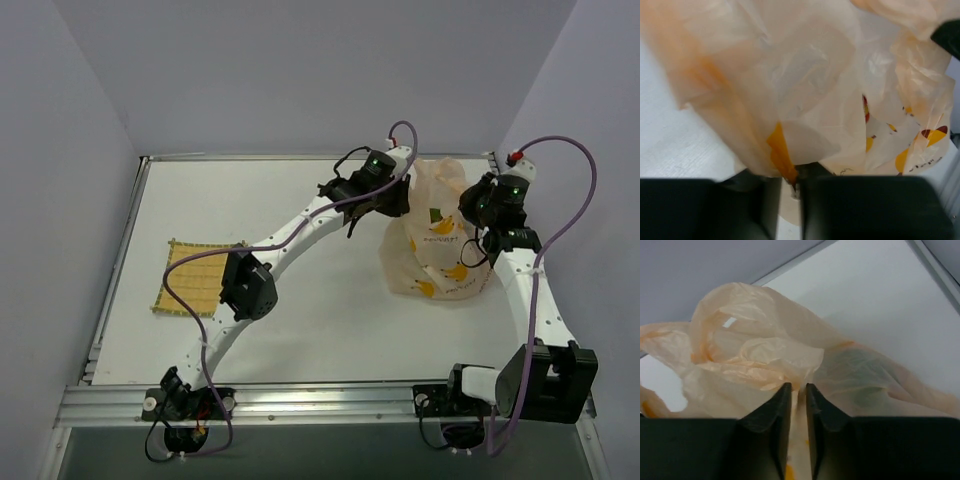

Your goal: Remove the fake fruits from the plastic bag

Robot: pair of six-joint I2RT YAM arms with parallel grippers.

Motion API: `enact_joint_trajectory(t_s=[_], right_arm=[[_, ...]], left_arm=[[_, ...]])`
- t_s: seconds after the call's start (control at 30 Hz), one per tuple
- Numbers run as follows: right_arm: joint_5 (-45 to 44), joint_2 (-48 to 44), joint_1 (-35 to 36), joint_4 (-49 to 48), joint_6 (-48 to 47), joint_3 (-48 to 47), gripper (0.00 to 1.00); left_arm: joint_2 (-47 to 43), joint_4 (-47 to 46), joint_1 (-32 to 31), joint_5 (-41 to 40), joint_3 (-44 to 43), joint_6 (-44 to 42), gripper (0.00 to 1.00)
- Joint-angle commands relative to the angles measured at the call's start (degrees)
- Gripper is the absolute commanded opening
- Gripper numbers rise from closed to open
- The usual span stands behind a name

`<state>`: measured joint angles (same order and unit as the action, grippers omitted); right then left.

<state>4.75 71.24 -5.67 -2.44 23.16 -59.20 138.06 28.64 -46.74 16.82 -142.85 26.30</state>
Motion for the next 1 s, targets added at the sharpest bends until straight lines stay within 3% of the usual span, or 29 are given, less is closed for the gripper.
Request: enact_joint_trajectory(t_s=[0.0, 0.07, 0.3, 0.47, 0.57, 0.7, 0.97], right_arm=[[-3.95, -4.95, -1.53, -1.34, 2.42, 4.96, 0.1], [-4.58, -7.51, -1.89, -1.34, 4.17, 7.86, 0.0], [-7.48, -21.66, -2.06, -0.82, 10.32, 25.52, 0.0], [-7.22, -29.13, -2.15, 2.17, 14.36, 35.37, 0.0], [-7.13, -31.16, -2.24, 2.17, 16.65, 38.44, 0.0], [-9.23, -27.14, -2.24, 2.17, 18.59, 37.67, 0.0], [-15.3, -21.49, -4.52, 2.17, 14.03, 31.17, 0.0]], left_arm=[[-3.83, -1.48, 0.6, -5.9, 1.14, -4.33, 0.03], [-6.47, -4.99, 1.21, -7.15, 5.62, -4.42, 0.02], [-22.37, -19.75, 1.48, -12.07, 33.21, -1.44, 0.02], [-28.28, -30.38, 0.51, -12.51, 52.27, 4.89, 0.02], [-30.57, -34.09, -0.98, -13.91, 58.97, 6.48, 0.02], [-31.88, -37.6, -2.39, -14.88, 64.08, 7.97, 0.02], [-28.55, -44.72, -8.53, -15.5, 67.52, 10.87, 0.02]])
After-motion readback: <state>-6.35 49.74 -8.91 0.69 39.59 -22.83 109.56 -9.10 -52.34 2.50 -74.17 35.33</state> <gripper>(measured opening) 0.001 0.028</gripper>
